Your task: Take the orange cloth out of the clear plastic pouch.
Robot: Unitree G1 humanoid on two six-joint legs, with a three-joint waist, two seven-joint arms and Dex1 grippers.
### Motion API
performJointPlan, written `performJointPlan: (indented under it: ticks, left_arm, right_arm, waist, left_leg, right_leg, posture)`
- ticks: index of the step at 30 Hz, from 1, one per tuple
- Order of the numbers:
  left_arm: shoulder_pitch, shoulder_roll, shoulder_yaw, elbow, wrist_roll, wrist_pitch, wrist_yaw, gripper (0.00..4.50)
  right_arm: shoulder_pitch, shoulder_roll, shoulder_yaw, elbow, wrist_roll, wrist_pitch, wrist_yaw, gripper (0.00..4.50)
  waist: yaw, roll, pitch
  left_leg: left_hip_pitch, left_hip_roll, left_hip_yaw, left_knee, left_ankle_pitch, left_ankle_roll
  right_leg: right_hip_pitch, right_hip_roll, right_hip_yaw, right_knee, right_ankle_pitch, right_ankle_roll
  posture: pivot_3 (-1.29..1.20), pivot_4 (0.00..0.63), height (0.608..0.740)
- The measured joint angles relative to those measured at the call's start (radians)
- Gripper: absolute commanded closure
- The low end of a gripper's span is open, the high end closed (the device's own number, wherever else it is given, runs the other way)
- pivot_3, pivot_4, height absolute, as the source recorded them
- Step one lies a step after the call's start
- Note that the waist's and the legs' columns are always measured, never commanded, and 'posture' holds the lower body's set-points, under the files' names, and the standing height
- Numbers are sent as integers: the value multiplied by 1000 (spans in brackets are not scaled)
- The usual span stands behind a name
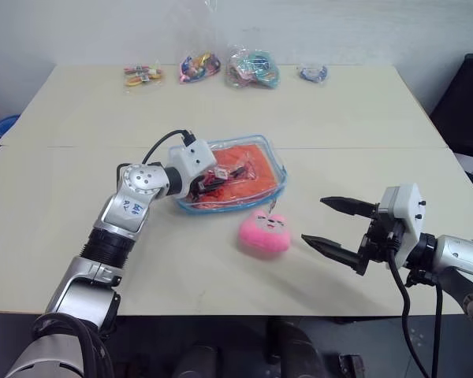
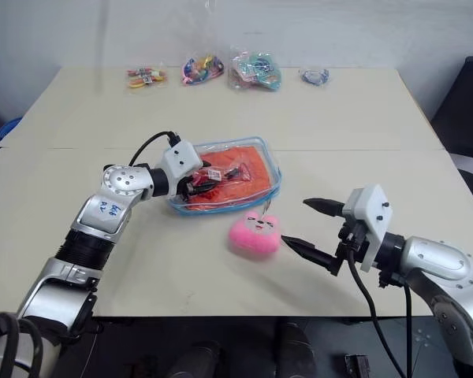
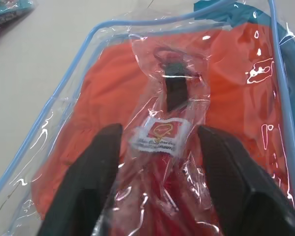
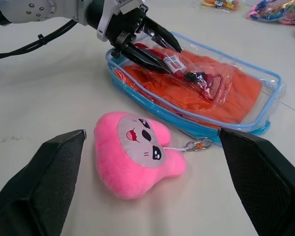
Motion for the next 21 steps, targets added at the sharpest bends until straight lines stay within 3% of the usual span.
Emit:
performJointPlan:
  ticks: [5, 9, 13, 16, 21]
  left_arm:
    - [6, 0, 23, -15, 0, 8, -2, 4456]
    - [14, -9, 58, -22, -2, 57, 46, 4484]
    - [13, -25, 243, -23, -51, 168, 197, 4484]
    - [37, 24, 371, -28, -58, 234, 300, 4484]
    - [199, 117, 510, -27, -40, 289, 420, 4484]
  right_arm:
    - [-19, 0, 0, 0, -1, 0, -3, 0]
    - [-35, 0, 6, 2, -7, 0, -1, 0]
    - [-66, 0, 20, 4, -6, 0, 11, 0]
    - [-91, 0, 40, 8, -3, 1, 29, 0]
    - [-130, -5, 75, 12, 5, 4, 64, 0]
  waist:
    - [0, 0, 0]
    - [0, 0, 0]
    - [-4, 0, 0]
    - [-11, 0, 0]
    - [-14, 0, 0]
  left_leg:
    - [0, 0, 0, 0, 0, 0]
    - [0, 0, 0, 0, 0, 0]
    - [0, 0, 0, 0, 0, 0]
    - [1, 1, 0, -1, 0, 0]
    - [1, 1, -3, -1, 0, 0]
  right_leg:
    - [0, 0, 0, 0, 0, 0]
    - [0, 0, 0, 0, 0, 0]
    - [0, 0, 0, 0, 0, 0]
    - [-1, 1, 0, 0, 0, 0]
    - [-1, 0, 0, 0, 0, 0]
  posture:
    - [0, 150, 740]
    - [0, 150, 740]
    - [0, 150, 740]
    - [0, 150, 740]
    - [0, 150, 740]
